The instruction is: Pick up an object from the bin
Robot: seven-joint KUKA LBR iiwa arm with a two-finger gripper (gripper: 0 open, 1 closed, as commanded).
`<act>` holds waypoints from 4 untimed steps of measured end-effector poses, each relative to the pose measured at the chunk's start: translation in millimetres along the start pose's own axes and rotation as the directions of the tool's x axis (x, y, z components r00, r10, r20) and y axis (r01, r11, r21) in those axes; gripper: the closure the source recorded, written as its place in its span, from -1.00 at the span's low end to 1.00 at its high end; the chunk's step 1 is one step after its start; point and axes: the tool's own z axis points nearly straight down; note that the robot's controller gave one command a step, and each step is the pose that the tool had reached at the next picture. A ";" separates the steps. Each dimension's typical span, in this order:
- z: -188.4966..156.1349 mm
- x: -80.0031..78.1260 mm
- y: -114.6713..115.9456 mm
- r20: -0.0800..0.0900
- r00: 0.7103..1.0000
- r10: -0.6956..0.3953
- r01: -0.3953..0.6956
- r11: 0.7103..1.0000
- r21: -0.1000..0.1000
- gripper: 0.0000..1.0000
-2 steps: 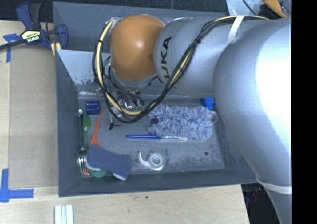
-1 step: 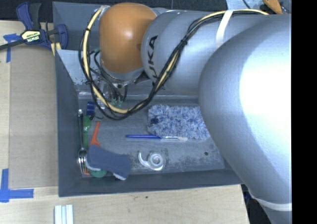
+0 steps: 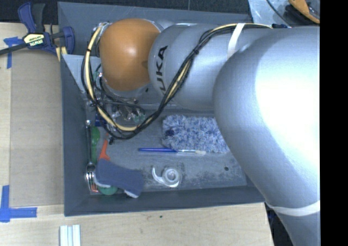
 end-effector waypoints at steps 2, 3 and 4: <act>30.0 -0.6 -4.0 0.000 0.946 -0.323 0.323 0.946 0.000 1.00; 30.0 -0.6 -3.9 0.000 0.947 -0.323 0.323 0.947 0.000 1.00; 13.5 2.5 -3.4 -0.006 0.947 -0.322 0.322 0.947 -0.004 1.00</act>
Offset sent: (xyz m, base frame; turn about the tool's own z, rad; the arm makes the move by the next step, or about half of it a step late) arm 0.0015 -0.0029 -0.0309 -0.3314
